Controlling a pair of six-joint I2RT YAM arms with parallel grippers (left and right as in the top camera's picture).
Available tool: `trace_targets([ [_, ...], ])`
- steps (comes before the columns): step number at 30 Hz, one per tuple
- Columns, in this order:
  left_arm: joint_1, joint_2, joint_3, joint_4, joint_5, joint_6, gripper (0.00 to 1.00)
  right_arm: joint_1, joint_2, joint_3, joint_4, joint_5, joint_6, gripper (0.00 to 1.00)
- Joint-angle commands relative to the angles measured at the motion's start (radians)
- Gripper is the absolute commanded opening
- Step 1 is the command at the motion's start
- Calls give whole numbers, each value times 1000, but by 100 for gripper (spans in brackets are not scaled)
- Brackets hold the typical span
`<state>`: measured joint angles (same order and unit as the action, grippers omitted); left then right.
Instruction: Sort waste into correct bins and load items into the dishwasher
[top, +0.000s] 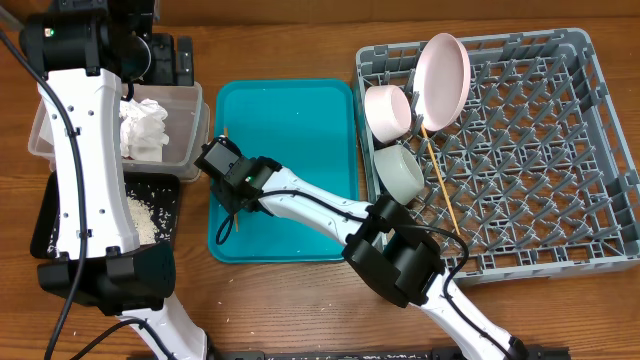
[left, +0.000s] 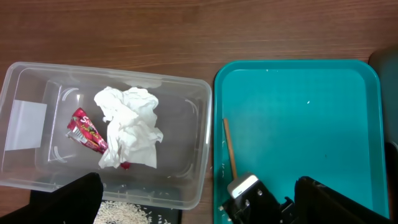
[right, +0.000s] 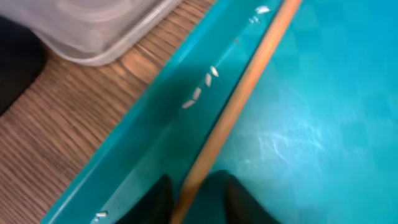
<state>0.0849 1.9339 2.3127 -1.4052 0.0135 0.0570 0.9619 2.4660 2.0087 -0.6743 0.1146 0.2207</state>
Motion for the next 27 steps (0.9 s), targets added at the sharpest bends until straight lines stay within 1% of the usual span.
trace_targets([
  [1,-6,9,18,3,-6,-12,100,-7,64,-12,-41,-2,13,17],
  [4,-6,9,18,3,-6,-12,100,-22,58,-4,-74,-3,13,4],
  [10,-6,9,18,3,-6,-12,100,-77,23,82,-222,-3,13,4],
  [15,-6,9,18,3,-6,-12,100,-146,-43,160,-366,-8,12,4],
  [19,-6,9,18,3,-6,-12,100,-188,-69,171,-398,-53,10,4],
  [20,-6,9,18,3,-6,-12,100,-200,-68,170,-396,-82,-13,9],
  [22,-6,9,18,3,-6,-12,100,-212,-67,151,-377,-94,-47,26],
  [24,-6,9,18,3,-6,-12,100,-212,-66,124,-360,-114,-91,40],
  [27,-6,9,18,3,-6,-12,100,-184,-66,84,-350,-190,-176,53],
])
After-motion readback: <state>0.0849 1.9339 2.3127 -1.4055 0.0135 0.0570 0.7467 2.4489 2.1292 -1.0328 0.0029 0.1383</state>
